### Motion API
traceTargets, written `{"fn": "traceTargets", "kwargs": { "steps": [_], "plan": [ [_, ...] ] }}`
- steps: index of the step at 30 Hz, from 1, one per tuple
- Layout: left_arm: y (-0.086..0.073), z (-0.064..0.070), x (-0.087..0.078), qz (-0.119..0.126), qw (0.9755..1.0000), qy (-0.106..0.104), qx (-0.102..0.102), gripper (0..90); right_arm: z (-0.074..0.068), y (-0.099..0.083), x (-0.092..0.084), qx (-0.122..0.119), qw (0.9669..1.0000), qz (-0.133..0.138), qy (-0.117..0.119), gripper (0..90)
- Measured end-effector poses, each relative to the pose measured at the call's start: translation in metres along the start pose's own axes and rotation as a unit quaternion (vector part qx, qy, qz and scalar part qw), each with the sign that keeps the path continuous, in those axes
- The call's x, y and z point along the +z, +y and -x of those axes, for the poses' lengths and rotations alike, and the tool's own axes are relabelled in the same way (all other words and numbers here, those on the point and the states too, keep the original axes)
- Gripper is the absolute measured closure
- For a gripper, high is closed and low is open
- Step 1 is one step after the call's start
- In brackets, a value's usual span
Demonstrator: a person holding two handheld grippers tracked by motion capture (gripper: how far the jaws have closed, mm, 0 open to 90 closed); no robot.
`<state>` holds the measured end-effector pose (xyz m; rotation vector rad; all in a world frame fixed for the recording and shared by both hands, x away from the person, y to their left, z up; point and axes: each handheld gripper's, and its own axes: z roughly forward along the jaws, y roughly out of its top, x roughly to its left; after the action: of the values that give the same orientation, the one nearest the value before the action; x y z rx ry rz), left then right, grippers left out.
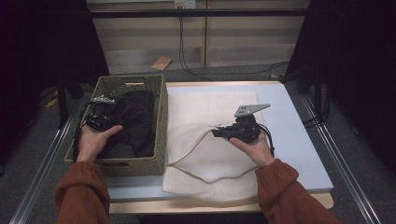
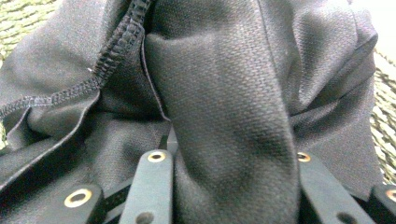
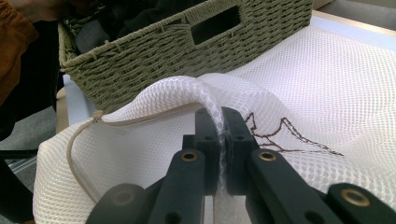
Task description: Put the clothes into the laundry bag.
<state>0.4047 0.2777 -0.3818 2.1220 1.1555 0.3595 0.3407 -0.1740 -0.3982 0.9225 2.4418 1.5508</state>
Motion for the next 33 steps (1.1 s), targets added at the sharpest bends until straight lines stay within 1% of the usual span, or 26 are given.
{"fn": "traceTargets", "kwargs": {
  "steps": [3, 5, 6, 7, 9, 12, 14, 17, 20, 22, 25, 26, 27, 29, 30, 33],
  "plan": [
    [0.0, -0.001, -0.005, 0.015, 0.9999, 0.003, -0.004, 67.3, 0.0, 0.0, 0.0, 0.003, 1.0, 0.003, 0.0, 86.8],
    [-0.001, 0.0, -0.008, 0.038, 0.9992, 0.003, -0.009, 67.3, 0.0, 0.0, -0.001, 0.003, 1.0, 0.004, 0.0, 86.8],
    [-0.001, 0.0, -0.011, 0.048, 0.9989, 0.003, -0.001, 67.3, 0.001, 0.0, -0.001, 0.003, 1.0, 0.004, 0.0, 86.8],
    [-0.002, 0.001, -0.013, 0.061, 0.9982, 0.002, 0.001, 67.3, 0.001, 0.0, -0.001, 0.003, 1.0, 0.003, 0.0, 86.8],
    [-0.004, 0.004, -0.016, 0.078, 0.9969, 0.007, -0.001, 67.3, 0.001, 0.0, -0.001, 0.003, 1.0, 0.003, 0.0, 86.8],
    [-0.005, 0.003, -0.021, 0.097, 0.9952, 0.008, -0.002, 67.3, 0.001, 0.001, -0.001, 0.004, 1.0, 0.003, 0.0, 86.8],
    [-0.005, 0.002, -0.024, 0.108, 0.9942, 0.001, -0.004, 67.4, 0.001, 0.001, -0.002, 0.003, 1.0, 0.003, 0.0, 86.8],
    [-0.004, 0.001, -0.03, 0.127, 0.9919, -0.001, -0.008, 67.3, 0.001, 0.0, -0.002, 0.006, 1.0, 0.004, 0.0, 86.9],
    [-0.003, 0.0, -0.034, 0.148, 0.9889, 0.005, -0.016, 67.4, 0.001, 0.0, -0.001, 0.007, 1.0, 0.004, 0.0, 86.8],
    [-0.003, 0.0, -0.036, 0.161, 0.9868, 0.004, -0.021, 67.5, 0.001, 0.001, -0.002, 0.008, 1.0, 0.005, 0.0, 86.8],
    [-0.001, 0.001, -0.04, 0.175, 0.9844, -0.001, -0.017, 67.5, 0.002, 0.001, -0.002, 0.008, 0.9999, 0.006, 0.003, 86.8],
    [0.0, 0.001, -0.042, 0.18, 0.9836, 0.0, -0.018, 67.5, 0.002, 0.001, -0.002, 0.009, 0.9999, 0.006, 0.003, 86.8],
    [0.001, 0.001, -0.043, 0.185, 0.9825, -0.003, -0.02, 67.5, 0.002, 0.001, -0.002, 0.009, 0.9999, 0.005, 0.002, 86.8],
    [0.003, 0.002, -0.048, 0.197, 0.9802, -0.001, -0.021, 67.5, 0.001, 0.001, -0.002, 0.008, 1.0, 0.005, 0.002, 86.8],
    [0.004, 0.002, -0.049, 0.2, 0.9797, -0.003, -0.019, 67.5, 0.001, 0.001, -0.002, 0.008, 1.0, 0.005, 0.002, 86.8],
    [0.006, 0.004, -0.057, 0.212, 0.9771, -0.003, -0.015, 67.5, 0.002, 0.001, -0.003, 0.009, 0.9999, 0.007, 0.001, 86.8]
  ]
}}
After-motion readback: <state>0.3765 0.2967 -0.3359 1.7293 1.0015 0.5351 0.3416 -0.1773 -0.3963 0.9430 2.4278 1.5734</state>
